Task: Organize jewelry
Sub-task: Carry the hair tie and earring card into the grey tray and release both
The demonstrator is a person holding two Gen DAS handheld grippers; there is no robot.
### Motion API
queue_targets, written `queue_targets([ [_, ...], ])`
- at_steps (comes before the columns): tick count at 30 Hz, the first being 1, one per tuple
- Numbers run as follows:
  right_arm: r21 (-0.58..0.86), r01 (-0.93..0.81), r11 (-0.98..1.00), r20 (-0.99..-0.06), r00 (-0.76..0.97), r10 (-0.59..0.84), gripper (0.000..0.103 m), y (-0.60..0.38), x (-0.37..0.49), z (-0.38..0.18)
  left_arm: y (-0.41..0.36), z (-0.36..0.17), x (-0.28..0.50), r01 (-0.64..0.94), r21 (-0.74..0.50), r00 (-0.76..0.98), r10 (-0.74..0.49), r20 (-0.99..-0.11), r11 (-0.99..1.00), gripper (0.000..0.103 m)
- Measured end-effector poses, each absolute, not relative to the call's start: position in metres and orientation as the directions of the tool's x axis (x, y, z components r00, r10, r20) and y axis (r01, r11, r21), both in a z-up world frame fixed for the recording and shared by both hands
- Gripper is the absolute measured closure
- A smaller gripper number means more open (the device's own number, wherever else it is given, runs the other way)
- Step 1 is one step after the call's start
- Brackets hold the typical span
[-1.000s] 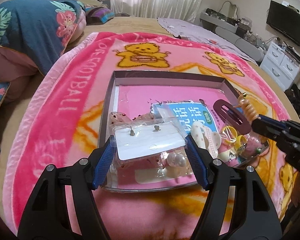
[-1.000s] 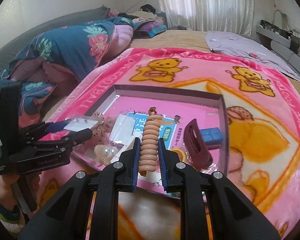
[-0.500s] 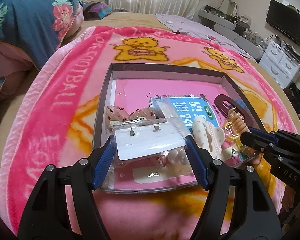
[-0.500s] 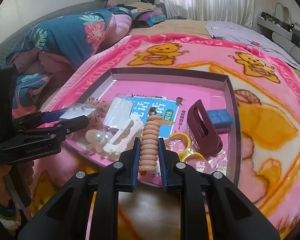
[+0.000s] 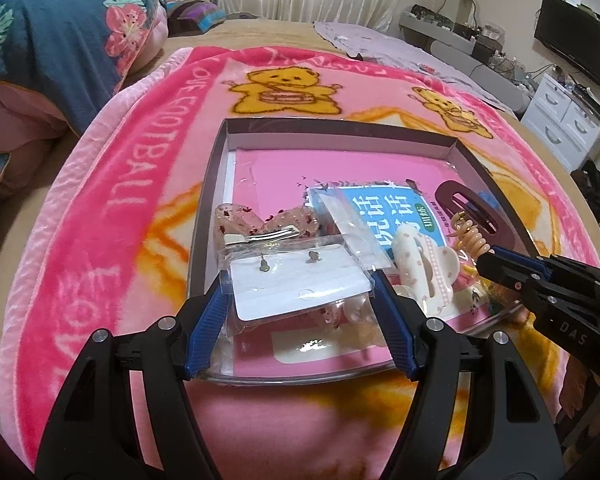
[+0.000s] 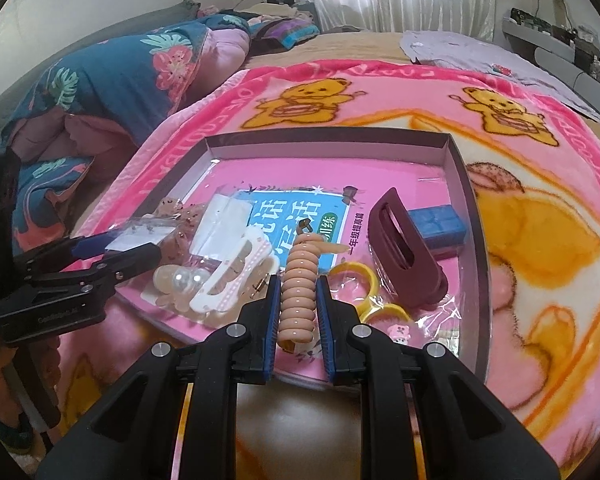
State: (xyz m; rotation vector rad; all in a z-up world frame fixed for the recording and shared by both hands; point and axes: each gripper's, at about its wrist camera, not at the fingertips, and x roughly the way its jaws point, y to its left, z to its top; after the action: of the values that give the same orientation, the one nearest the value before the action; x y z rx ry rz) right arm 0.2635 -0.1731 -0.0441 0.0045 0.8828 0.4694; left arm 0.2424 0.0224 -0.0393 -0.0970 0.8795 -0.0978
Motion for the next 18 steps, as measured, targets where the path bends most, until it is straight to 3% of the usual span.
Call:
queue_targets([
  [11,0.224,-0.383,0.896,-0.728,0.545,0.415,0.085,-0.179,0.264,-0.042,0.024,-0.042,0.248,0.027,-0.122,0.629,-0.112,-0.770,0.992,0.041],
  [18,0.225,-0.381,0.897,-0.731,0.542,0.414,0.068,-0.182,0.258,-0.039,0.020,-0.044,0.252,0.038,-0.113,0.616,-0.113,-0.779,0.993,0.036],
])
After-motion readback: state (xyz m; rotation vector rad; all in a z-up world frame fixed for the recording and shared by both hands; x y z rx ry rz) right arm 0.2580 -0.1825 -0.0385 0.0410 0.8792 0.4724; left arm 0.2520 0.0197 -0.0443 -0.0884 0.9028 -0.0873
